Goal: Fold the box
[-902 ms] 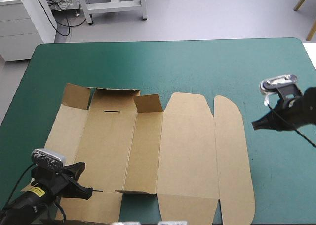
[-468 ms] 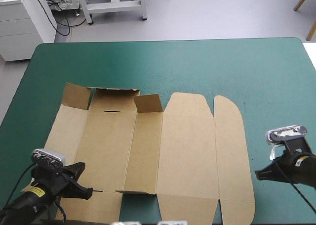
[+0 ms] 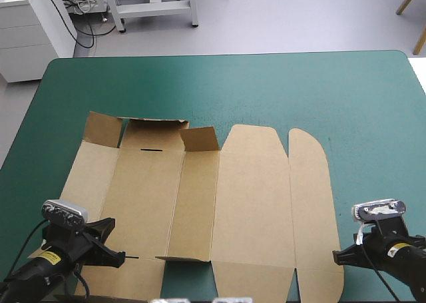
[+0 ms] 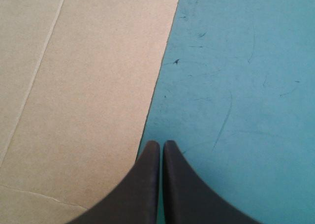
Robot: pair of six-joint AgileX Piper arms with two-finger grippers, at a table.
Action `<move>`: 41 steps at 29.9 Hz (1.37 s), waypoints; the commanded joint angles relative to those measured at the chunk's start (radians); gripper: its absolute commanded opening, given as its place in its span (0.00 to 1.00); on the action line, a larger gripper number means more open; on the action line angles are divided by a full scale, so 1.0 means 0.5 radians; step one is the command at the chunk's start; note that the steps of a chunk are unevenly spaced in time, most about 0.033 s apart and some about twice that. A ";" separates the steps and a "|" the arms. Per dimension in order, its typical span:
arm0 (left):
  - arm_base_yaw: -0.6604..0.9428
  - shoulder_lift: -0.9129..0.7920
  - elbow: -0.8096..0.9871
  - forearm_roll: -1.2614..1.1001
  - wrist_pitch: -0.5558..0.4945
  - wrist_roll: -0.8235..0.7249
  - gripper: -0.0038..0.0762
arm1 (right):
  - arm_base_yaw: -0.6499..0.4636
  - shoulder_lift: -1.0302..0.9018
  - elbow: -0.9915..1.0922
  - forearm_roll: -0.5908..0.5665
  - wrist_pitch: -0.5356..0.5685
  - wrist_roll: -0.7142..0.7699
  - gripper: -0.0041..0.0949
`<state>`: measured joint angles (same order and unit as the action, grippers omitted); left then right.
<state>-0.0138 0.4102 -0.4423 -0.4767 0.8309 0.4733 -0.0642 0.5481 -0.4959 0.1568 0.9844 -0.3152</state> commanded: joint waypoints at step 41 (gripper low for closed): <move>1.096 1.492 -1.179 -0.157 0.113 -0.065 0.04 | -0.012 -0.011 -0.028 0.049 -0.144 0.109 0.04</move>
<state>0.4743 1.1485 -0.9953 -0.4919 0.8989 0.4405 -0.0642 0.5367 -0.4858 0.1697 0.9591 -0.2624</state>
